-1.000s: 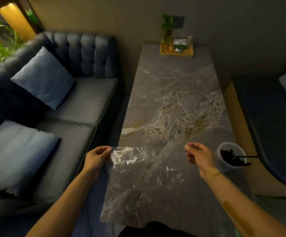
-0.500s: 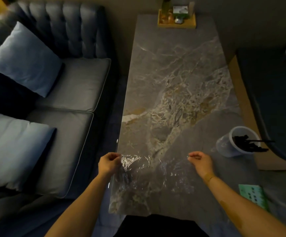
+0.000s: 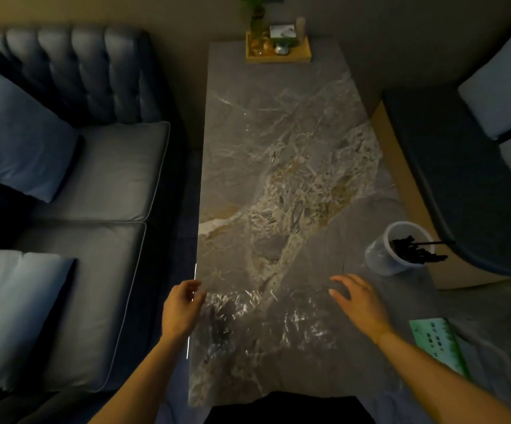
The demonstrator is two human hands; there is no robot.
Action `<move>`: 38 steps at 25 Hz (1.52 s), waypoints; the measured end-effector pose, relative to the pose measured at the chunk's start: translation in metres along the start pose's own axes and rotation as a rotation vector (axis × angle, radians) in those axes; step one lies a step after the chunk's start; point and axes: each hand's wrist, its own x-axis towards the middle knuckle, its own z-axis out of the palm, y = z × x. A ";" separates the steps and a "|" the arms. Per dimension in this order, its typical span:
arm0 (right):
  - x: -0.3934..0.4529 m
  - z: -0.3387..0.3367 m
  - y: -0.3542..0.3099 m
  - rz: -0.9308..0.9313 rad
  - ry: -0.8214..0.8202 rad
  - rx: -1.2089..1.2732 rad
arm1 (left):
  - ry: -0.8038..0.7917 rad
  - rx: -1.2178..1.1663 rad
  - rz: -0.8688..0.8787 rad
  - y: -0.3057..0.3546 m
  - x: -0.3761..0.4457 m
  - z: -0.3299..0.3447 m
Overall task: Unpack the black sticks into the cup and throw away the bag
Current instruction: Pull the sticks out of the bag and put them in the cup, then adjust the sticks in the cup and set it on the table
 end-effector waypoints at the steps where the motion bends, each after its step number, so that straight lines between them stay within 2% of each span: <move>1: -0.004 -0.007 0.007 -0.019 -0.021 -0.052 | -0.026 0.067 0.078 0.009 -0.001 0.001; 5: -0.023 -0.037 0.046 -0.033 -0.068 -0.148 | -0.232 0.308 0.377 0.060 -0.008 0.027; 9: -0.042 -0.072 0.098 0.053 -0.090 -0.141 | -0.382 0.452 0.501 0.115 -0.023 0.074; 14: -0.052 -0.125 0.168 0.085 -0.037 -0.071 | -0.433 0.516 0.541 0.178 -0.052 0.136; 18: -0.040 -0.156 0.202 0.042 -0.052 -0.083 | -0.384 0.520 0.589 0.218 -0.076 0.173; 25: 0.011 -0.172 0.172 -0.132 -0.047 -0.064 | -0.298 0.388 0.650 0.266 -0.096 0.213; 31: 0.052 -0.146 0.145 -0.101 -0.118 0.051 | -0.358 0.242 0.631 0.287 -0.084 0.244; 38: 0.068 -0.137 0.132 -0.302 0.011 -0.094 | -0.362 0.157 0.619 0.285 -0.076 0.261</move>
